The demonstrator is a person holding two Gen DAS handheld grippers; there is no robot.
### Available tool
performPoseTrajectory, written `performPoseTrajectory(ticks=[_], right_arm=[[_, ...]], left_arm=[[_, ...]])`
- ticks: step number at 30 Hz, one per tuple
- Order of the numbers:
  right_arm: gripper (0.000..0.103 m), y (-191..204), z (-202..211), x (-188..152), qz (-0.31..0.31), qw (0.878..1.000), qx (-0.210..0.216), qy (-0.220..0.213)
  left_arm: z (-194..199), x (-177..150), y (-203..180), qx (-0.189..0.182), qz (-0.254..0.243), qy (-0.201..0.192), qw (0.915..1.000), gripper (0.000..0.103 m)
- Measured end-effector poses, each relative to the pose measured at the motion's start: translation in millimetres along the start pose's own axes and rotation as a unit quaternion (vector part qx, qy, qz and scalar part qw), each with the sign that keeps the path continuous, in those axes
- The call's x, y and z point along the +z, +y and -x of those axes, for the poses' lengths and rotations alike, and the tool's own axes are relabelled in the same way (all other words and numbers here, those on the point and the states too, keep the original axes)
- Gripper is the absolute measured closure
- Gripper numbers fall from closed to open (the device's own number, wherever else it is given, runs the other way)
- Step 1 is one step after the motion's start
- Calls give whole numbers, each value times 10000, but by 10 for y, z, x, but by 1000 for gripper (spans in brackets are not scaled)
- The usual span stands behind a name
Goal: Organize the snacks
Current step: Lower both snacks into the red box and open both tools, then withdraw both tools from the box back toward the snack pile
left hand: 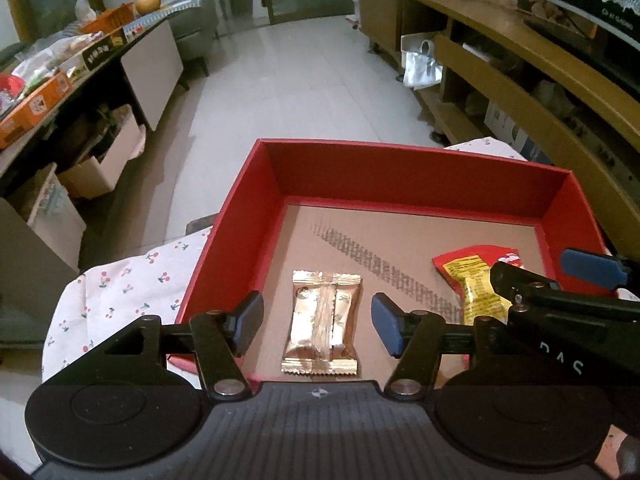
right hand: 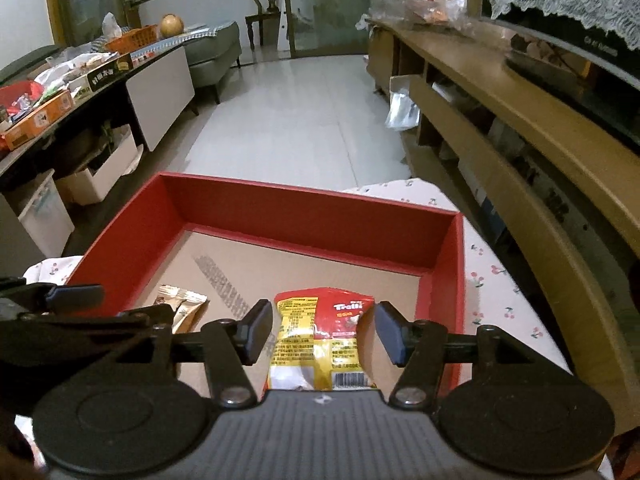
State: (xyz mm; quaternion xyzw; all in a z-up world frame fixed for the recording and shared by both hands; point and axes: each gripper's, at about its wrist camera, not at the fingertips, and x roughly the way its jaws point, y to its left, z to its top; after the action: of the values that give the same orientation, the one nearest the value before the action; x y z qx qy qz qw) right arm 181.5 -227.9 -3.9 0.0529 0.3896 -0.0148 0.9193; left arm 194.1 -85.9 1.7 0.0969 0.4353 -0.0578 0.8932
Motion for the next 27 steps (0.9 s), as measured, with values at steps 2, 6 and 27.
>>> performPoseTrajectory(ticks=[2, 6, 27], right_arm=[[40, 3, 74, -7, -3, 10000, -11, -54], [40, -2, 220, -19, -51, 9999, 31, -128], [39, 143, 706, -330, 98, 9996, 248, -115]], left_arm=[[62, -3, 11, -27, 38, -30, 10000, 35], [194, -20, 25, -77, 56, -97, 9999, 34], [591, -385, 183, -226, 152, -81, 9996, 30]])
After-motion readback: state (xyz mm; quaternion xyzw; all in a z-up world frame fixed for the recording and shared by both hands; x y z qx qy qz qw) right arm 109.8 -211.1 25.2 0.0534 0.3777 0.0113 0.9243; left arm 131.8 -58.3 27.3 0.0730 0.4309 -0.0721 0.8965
